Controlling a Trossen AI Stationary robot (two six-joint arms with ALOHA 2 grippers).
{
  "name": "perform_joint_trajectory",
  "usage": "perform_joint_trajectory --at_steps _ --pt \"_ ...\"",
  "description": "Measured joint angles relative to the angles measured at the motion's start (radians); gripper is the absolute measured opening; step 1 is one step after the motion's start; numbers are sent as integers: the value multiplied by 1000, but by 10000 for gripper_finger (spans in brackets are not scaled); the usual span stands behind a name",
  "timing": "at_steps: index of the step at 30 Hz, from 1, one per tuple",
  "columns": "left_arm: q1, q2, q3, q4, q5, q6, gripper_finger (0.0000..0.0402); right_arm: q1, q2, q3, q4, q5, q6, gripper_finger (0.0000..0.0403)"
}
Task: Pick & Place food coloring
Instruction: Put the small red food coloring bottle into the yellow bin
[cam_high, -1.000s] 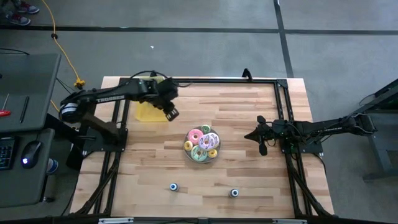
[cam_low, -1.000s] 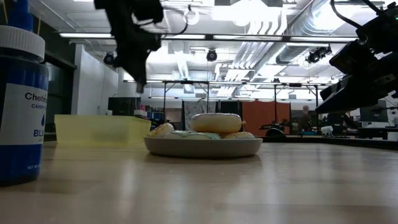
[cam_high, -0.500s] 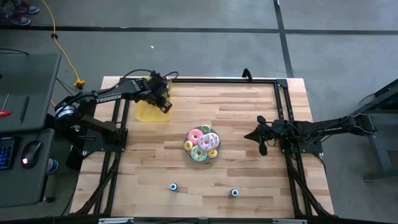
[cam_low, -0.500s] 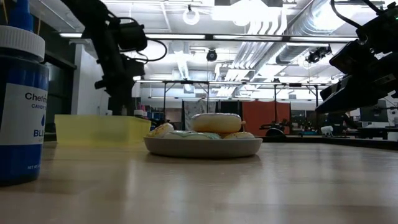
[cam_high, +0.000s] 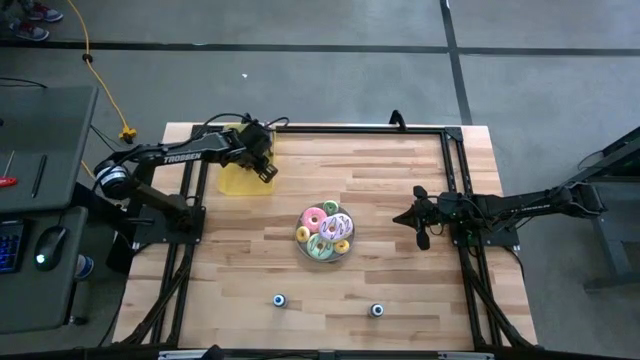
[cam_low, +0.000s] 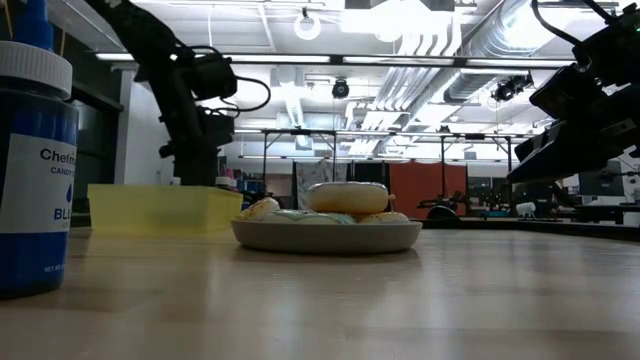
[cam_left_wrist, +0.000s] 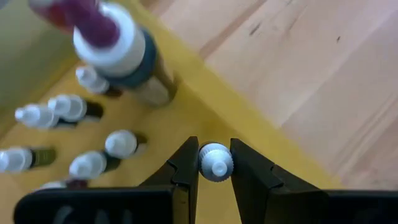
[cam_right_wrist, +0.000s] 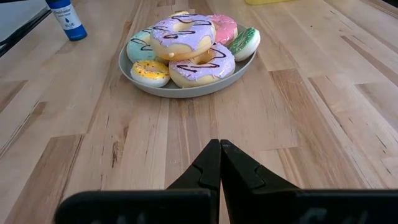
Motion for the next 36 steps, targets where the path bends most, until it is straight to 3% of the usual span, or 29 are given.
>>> perform_joint_trajectory --at_steps 23,36 --pt "16 126 0 97 0 85 65 0 0 0 0 0 0 0" --pt "41 133 0 118 34 89 65 0 0 0 0 0 0 0"
